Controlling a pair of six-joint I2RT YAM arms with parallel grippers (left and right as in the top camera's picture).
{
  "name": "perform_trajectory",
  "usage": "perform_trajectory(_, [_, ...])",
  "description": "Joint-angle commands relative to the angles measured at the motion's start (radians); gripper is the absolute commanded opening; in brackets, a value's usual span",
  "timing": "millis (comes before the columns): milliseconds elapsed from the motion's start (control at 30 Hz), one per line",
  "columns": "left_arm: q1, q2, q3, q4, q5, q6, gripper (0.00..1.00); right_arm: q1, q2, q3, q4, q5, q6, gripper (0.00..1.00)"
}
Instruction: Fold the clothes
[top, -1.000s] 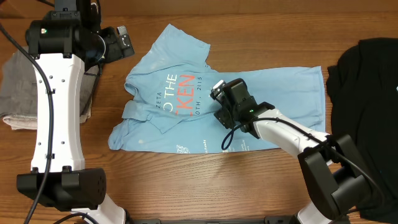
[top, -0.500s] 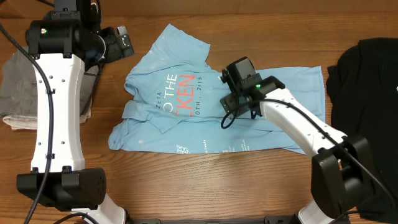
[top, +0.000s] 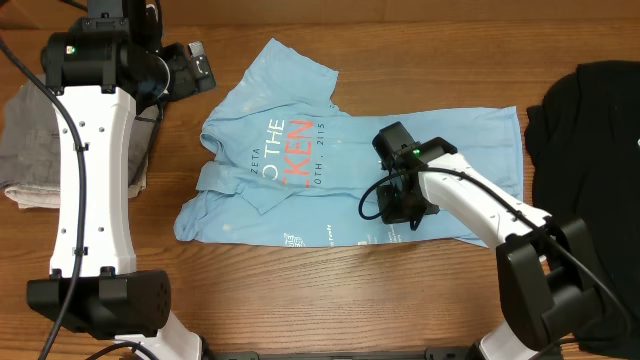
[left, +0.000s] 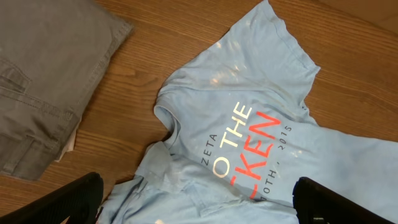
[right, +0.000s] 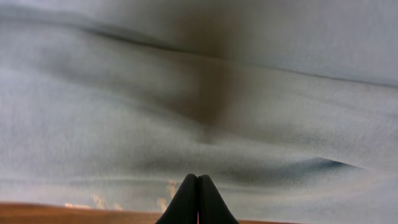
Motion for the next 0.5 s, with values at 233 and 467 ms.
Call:
perform_trajectory(233, [0.005, -0.007, 0.013, 0.000, 0.006, 0.022, 1.00, -0.019, -0.010, -0.087, 0.122, 0.000, 0.108, 0.04])
perform_trajectory(467, [0.005, -0.007, 0.013, 0.000, 0.007, 0.022, 1.00, -0.050, -0.010, -0.119, 0.176, 0.001, 0.108, 0.04])
